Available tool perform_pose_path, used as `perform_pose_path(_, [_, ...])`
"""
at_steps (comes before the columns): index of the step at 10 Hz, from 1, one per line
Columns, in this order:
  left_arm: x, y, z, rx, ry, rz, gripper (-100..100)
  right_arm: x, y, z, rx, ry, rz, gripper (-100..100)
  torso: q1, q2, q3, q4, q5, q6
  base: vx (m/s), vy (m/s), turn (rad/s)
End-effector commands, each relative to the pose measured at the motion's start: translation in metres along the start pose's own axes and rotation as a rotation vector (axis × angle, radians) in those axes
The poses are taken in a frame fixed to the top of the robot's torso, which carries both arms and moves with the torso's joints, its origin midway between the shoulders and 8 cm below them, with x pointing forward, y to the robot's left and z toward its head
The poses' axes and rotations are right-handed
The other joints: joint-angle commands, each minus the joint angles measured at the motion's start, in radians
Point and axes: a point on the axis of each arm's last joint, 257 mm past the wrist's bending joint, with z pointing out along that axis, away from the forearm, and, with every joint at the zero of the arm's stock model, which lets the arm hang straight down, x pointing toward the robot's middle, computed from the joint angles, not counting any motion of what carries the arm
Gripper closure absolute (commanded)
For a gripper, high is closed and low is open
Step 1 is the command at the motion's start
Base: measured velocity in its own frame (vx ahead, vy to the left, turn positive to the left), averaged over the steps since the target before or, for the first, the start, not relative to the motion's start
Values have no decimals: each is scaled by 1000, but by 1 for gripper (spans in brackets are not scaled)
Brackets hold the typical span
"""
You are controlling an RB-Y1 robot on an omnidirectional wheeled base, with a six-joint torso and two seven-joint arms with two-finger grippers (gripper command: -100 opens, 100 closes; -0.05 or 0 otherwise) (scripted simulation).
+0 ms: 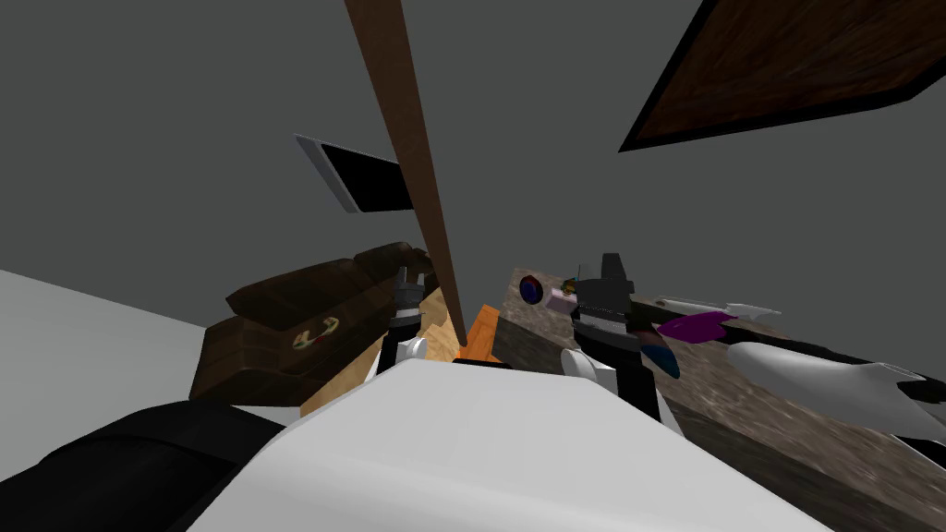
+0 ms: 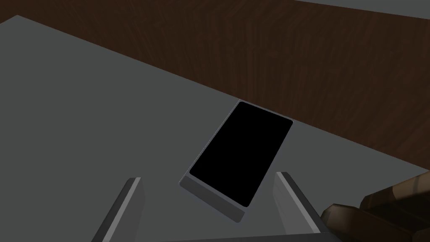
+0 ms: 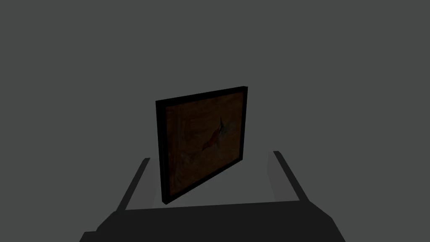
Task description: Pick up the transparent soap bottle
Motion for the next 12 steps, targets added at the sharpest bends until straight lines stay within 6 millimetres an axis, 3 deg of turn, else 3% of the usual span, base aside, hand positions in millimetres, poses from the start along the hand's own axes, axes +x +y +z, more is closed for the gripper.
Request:
perform_pose_path(1, [0, 0, 0, 0, 0, 0, 0, 5, -5, -2, 6, 35, -7, -100, 0, 0, 0, 0, 0, 0, -29, -4, -23])
perform_pose_path(5, [0, 0, 0, 0, 0, 0, 0, 23, -37, -18, 61, 167, -26, -100, 0, 4, 2, 1, 0, 0, -62, 5, -21])
perform_pose_path(6, [0, 0, 0, 0, 0, 0, 0, 24, -37, -18, 60, 172, -27, -100, 0, 5, 3, 1, 0, 0, -53, 7, -6])
perform_pose_path(9, [0, 0, 0, 0, 0, 0, 0, 34, -76, -43, 142, 288, -45, -100, -1, 4, 3, 1, 0, 0, -65, -3, -8])
perform_pose_path(10, [0, 0, 0, 0, 0, 0, 0, 35, -76, -44, 139, 301, -50, -100, -1, 5, 3, 1, 0, 0, -59, -6, -1])
perform_pose_path(12, [0, 0, 0, 0, 0, 0, 0, 38, -106, -67, 210, 379, -63, -100, -1, 4, 2, 1, 0, 0, -62, -9, 6])
